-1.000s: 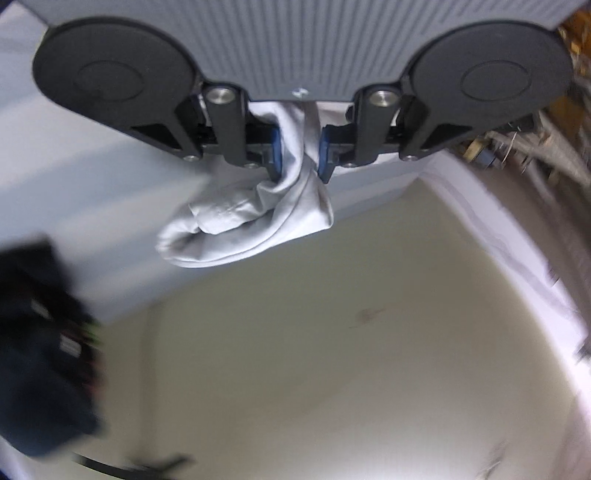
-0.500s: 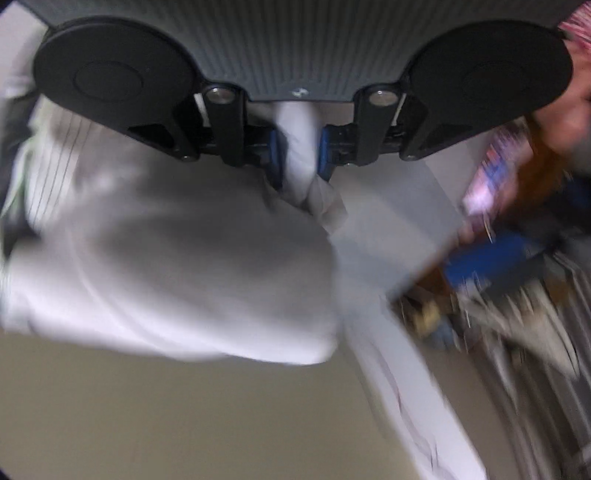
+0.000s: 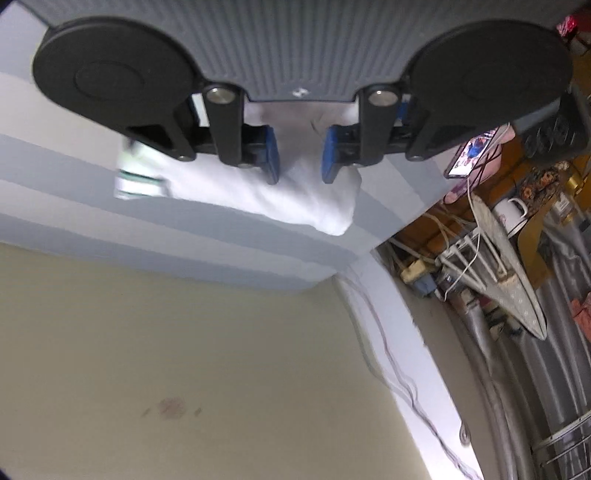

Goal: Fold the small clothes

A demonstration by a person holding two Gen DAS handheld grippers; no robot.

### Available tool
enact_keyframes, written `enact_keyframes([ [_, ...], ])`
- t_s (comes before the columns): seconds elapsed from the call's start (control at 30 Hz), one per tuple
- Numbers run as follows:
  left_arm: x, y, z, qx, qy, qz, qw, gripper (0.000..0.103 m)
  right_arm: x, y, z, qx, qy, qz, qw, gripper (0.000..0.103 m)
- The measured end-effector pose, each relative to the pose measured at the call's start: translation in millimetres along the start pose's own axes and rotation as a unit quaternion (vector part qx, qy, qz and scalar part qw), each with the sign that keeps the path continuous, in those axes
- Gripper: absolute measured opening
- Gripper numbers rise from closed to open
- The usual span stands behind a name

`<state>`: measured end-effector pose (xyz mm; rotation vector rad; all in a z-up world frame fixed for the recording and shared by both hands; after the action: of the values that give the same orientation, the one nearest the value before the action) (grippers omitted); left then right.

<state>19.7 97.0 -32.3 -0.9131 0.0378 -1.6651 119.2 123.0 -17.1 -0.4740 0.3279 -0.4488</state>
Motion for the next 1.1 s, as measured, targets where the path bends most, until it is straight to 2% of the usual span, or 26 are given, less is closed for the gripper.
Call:
enact_keyframes([
  [0.03,-5,3,-4,-0.01,0.003,0.02,0.9998,0.016,-4,15,1,-0.009,-0.001,0.003,1.0,0.027],
  [0.07,-12,4,-7,-0.02,0.002,0.039,0.999,0.011,0,33,4,-0.02,-0.003,-0.004,1.0,0.027],
  [0.13,-29,-1,-11,-0.029,-0.009,0.058,0.9978,0.01,12,70,-2,-0.055,0.001,-0.031,0.998,0.025],
  [0.2,-40,-2,-13,-0.031,-0.021,0.074,0.9966,0.01,25,111,-17,-0.097,0.005,-0.04,0.994,0.02],
  [0.3,-44,-5,-13,-0.028,-0.034,0.075,0.9962,0.013,29,120,-15,-0.081,0.022,-0.047,0.995,0.021],
  [0.43,-42,-7,-12,-0.025,-0.03,0.078,0.9962,0.017,26,104,-19,-0.061,0.009,-0.048,0.997,0.023],
  [0.47,-42,-9,-10,-0.021,-0.029,0.078,0.9963,0.023,22,95,-18,-0.054,0.003,-0.046,0.997,0.026],
  [0.53,-39,-16,-4,-0.005,-0.024,0.07,0.9972,0.037,15,72,-10,-0.029,-0.003,-0.032,0.999,0.037],
  [0.57,-35,-19,2,0.007,-0.021,0.066,0.9976,0.047,12,57,-7,-0.012,-0.005,-0.021,1.0,0.048],
  [0.6,-32,-20,8,0.016,-0.019,0.062,0.9978,0.054,8,43,-4,0.006,-0.007,-0.018,1.0,0.052],
  [0.73,-27,-11,32,0.04,-0.021,0.056,0.9974,0.065,12,-6,-10,0.053,0.001,-0.038,0.998,0.052],
  [0.8,-31,0,43,0.046,-0.034,0.054,0.997,0.078,25,-25,-25,0.073,0.024,-0.052,0.996,0.052],
  [0.87,-35,10,48,0.047,-0.04,0.052,0.9968,0.08,40,-38,-39,0.084,0.05,-0.065,0.993,0.052],
  [1.1,-61,39,31,-0.002,-0.094,0.046,0.9945,0.094,72,-35,-77,0.091,0.18,-0.039,0.979,0.057],
])
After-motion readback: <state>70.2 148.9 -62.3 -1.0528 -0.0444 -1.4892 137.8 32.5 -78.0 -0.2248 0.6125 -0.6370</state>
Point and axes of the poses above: each gripper's, at about its wrist camera, not at the fingertips, and y roughly the way its jaws point, x to its right, z to its top, the point moved 10 cm from there along y, roughly the way its jaws point, and after that the axes turned 14 degrees about -y, right-handed, at the moved point
